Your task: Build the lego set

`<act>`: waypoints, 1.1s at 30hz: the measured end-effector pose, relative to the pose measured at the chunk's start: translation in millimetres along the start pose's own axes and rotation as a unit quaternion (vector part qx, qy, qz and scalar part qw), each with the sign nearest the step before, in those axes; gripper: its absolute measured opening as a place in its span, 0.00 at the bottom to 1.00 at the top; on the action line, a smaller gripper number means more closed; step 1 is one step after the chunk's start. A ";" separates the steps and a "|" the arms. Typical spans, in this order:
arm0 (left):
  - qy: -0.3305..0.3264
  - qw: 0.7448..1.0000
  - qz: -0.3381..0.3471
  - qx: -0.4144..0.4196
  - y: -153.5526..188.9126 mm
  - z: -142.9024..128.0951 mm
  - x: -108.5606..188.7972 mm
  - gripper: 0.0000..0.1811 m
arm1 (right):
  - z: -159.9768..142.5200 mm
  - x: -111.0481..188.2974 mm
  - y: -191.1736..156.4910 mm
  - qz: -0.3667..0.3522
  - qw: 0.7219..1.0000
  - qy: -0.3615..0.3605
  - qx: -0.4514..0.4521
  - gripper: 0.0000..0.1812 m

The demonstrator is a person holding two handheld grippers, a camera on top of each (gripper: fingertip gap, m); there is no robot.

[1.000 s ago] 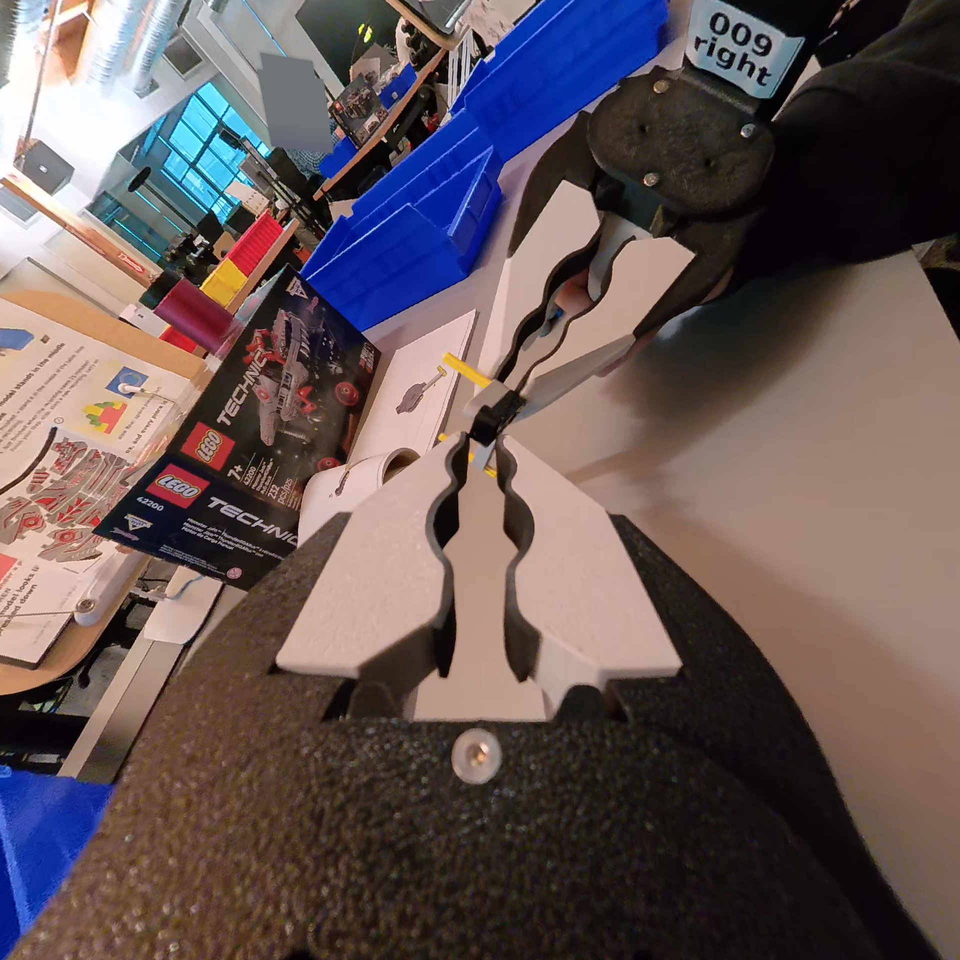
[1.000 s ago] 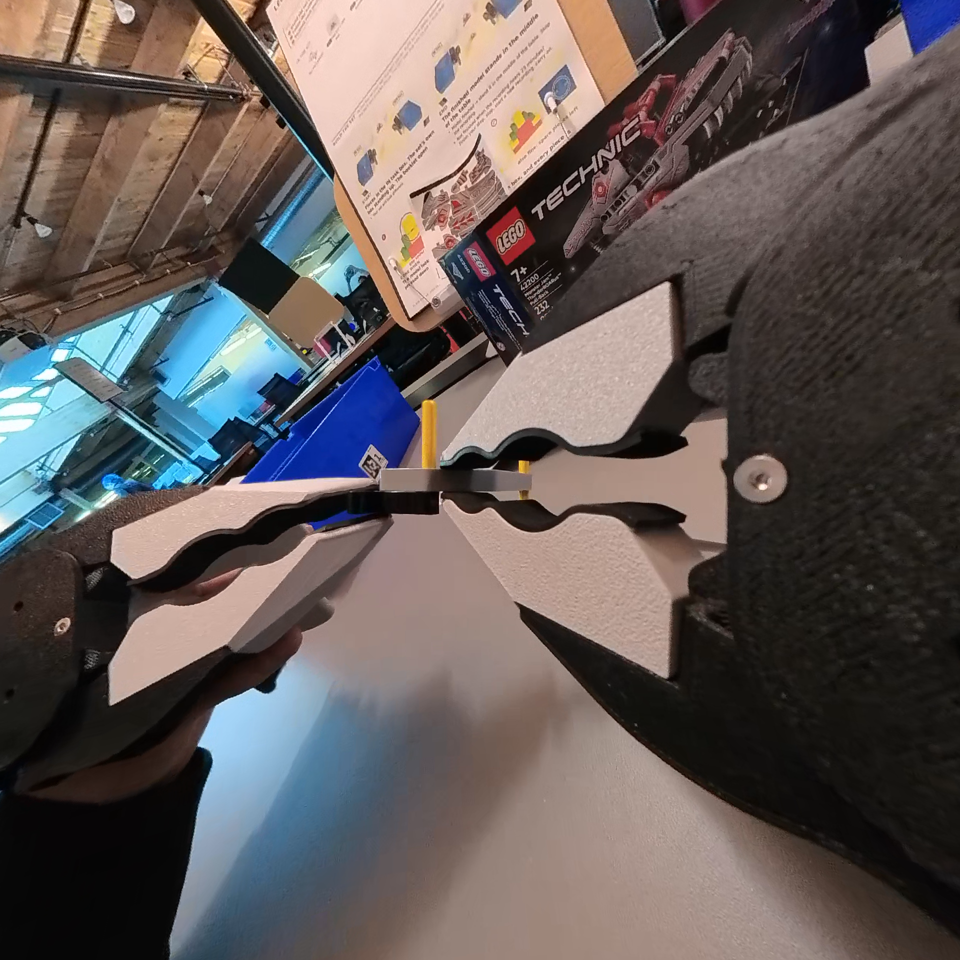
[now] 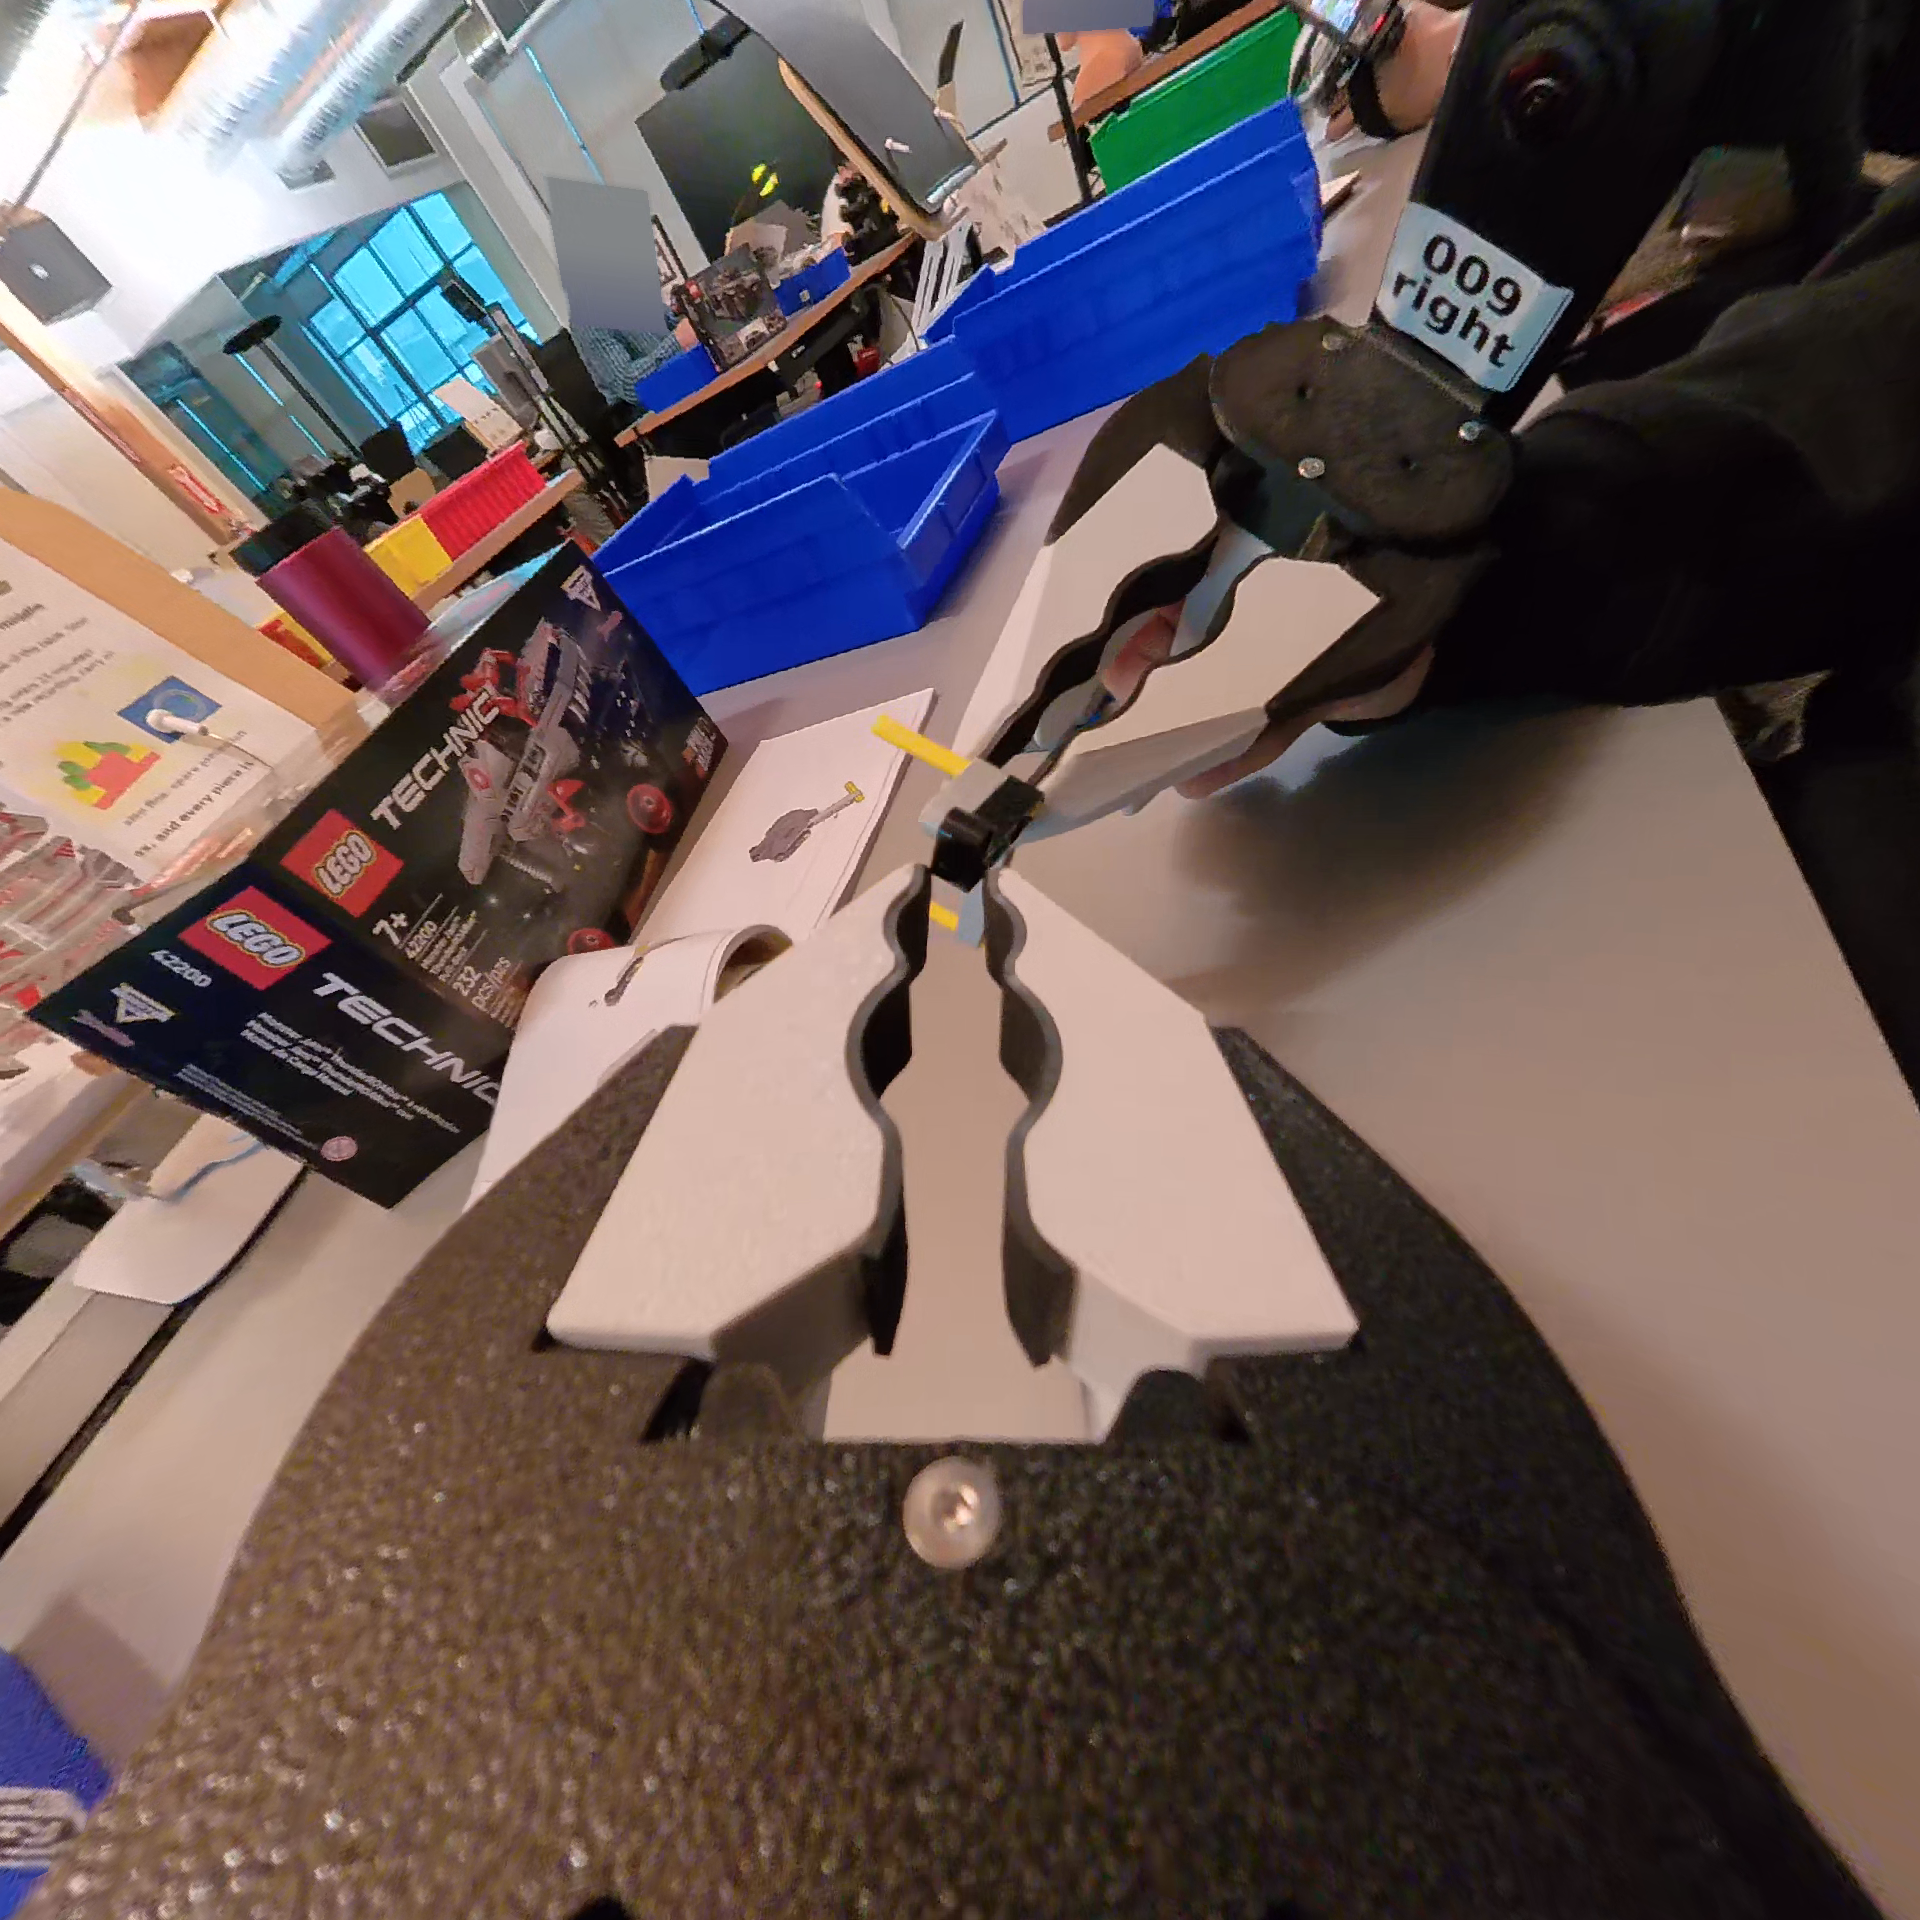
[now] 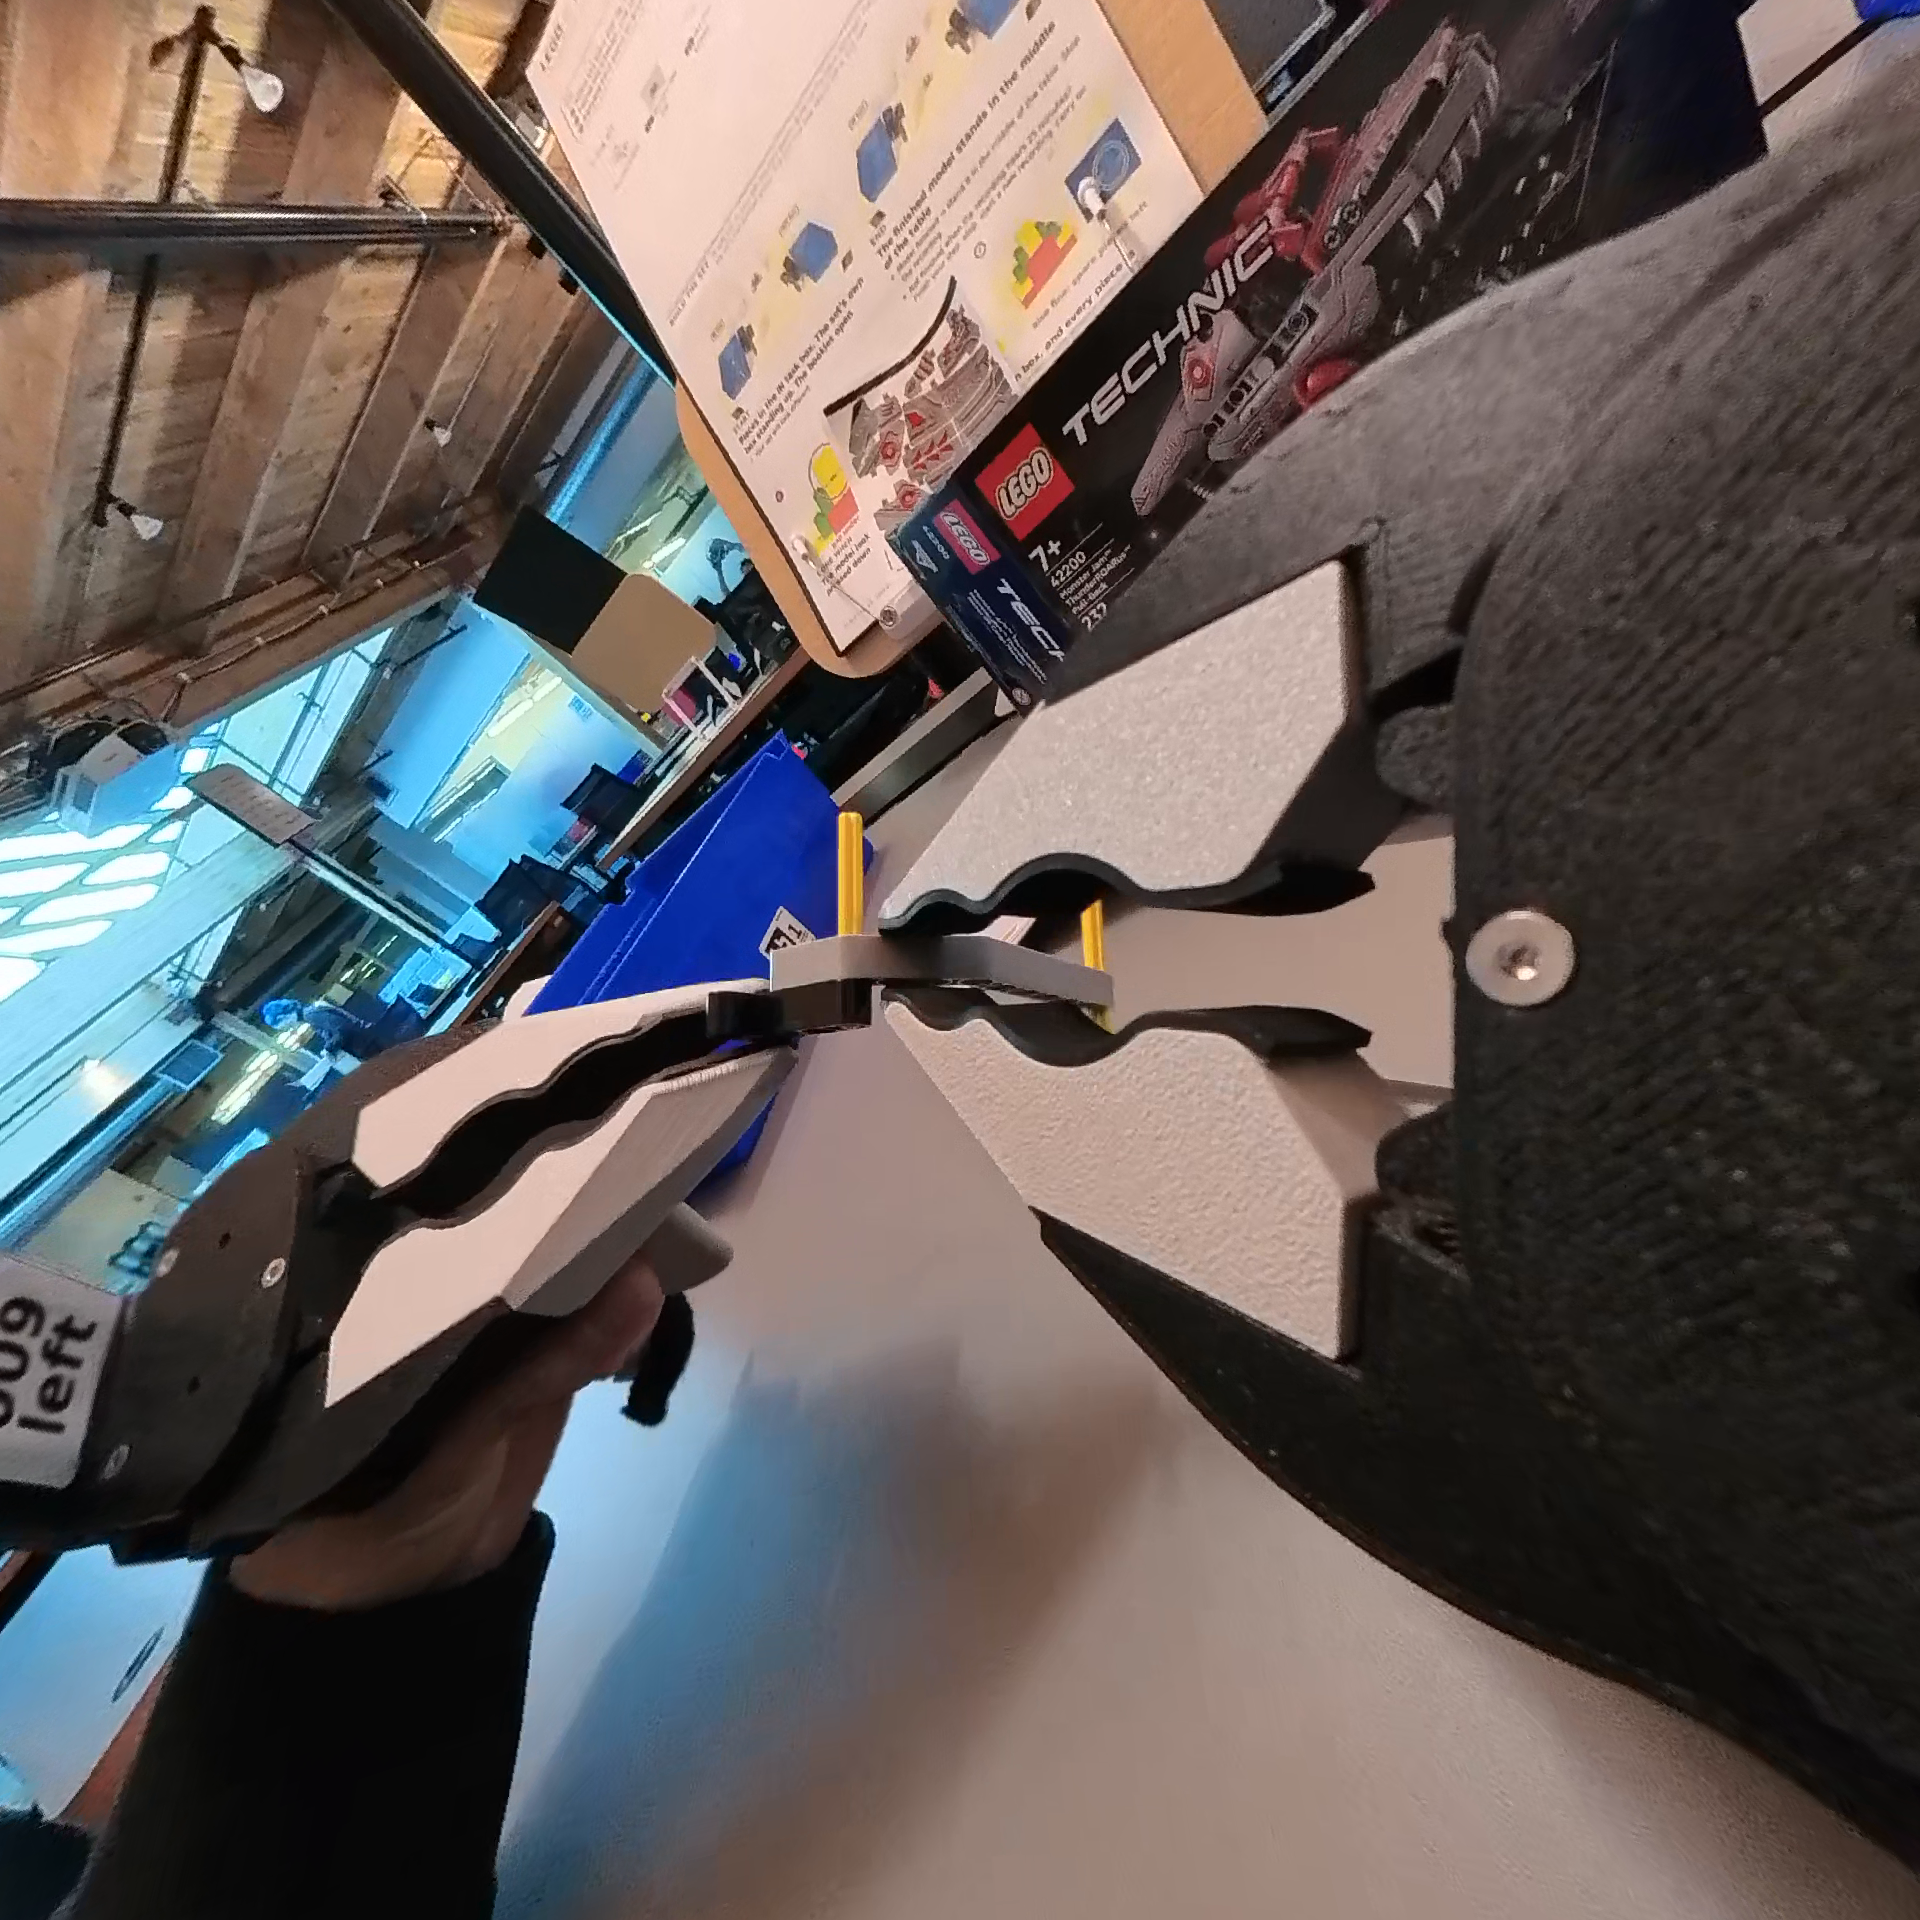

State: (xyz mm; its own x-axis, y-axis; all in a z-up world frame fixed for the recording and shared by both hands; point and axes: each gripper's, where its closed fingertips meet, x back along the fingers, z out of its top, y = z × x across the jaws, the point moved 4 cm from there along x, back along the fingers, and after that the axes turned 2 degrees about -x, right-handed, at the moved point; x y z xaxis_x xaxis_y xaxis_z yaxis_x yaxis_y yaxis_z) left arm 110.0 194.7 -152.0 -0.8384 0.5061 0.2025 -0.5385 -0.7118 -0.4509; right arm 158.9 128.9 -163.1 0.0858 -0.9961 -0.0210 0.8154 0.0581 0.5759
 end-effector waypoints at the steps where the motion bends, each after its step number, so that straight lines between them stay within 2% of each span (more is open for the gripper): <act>1: -0.001 1.000 0.000 -0.003 0.1 0.5 0.1 0.04 | -0.1 0.1 0.0 0.001 1.000 0.001 -0.002 0.03; 6: 0.020 0.999 -0.009 0.025 0.4 4.9 1.0 0.03 | 2.9 1.9 1.3 0.004 1.000 0.018 -0.017 0.03; 11: 0.058 0.991 -0.034 0.115 -1.5 8.2 0.6 0.03 | 9.3 5.9 5.0 0.004 0.998 0.053 -0.038 0.04; 16: 0.059 0.980 -0.059 0.179 -2.9 4.7 0.1 0.03 | 10.2 6.2 5.7 0.003 0.998 0.058 -0.037 0.04; 22: 0.084 0.956 -0.082 0.269 -4.9 4.6 -3.6 0.03 | 9.3 8.3 9.8 0.003 0.996 0.069 -0.052 0.05; 27: 0.104 0.941 -0.093 0.309 -7.9 5.3 -3.2 0.03 | 10.4 14.1 16.3 0.010 0.994 0.087 -0.071 0.07; 29: 0.105 0.935 -0.093 0.325 -9.5 3.6 -3.0 0.03 | 11.9 17.6 21.4 0.010 0.993 0.090 -0.072 0.10; 31: 0.100 0.929 -0.092 0.344 -10.9 1.8 -2.7 0.03 | 19.6 25.7 30.4 0.033 0.993 0.091 -0.068 0.18; 33: 0.098 0.923 -0.088 0.360 -12.7 1.6 -1.6 0.03 | 15.5 41.4 51.4 0.061 0.996 0.028 -0.053 0.28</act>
State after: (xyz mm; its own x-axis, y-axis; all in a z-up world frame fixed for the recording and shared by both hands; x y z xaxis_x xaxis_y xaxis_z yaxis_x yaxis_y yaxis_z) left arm 118.0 202.2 -145.2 -0.7394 0.6728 0.0245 -0.6401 -0.7139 0.2841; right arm 195.5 89.6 -121.7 0.2175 -0.9761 -0.0040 0.8526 0.1880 0.4875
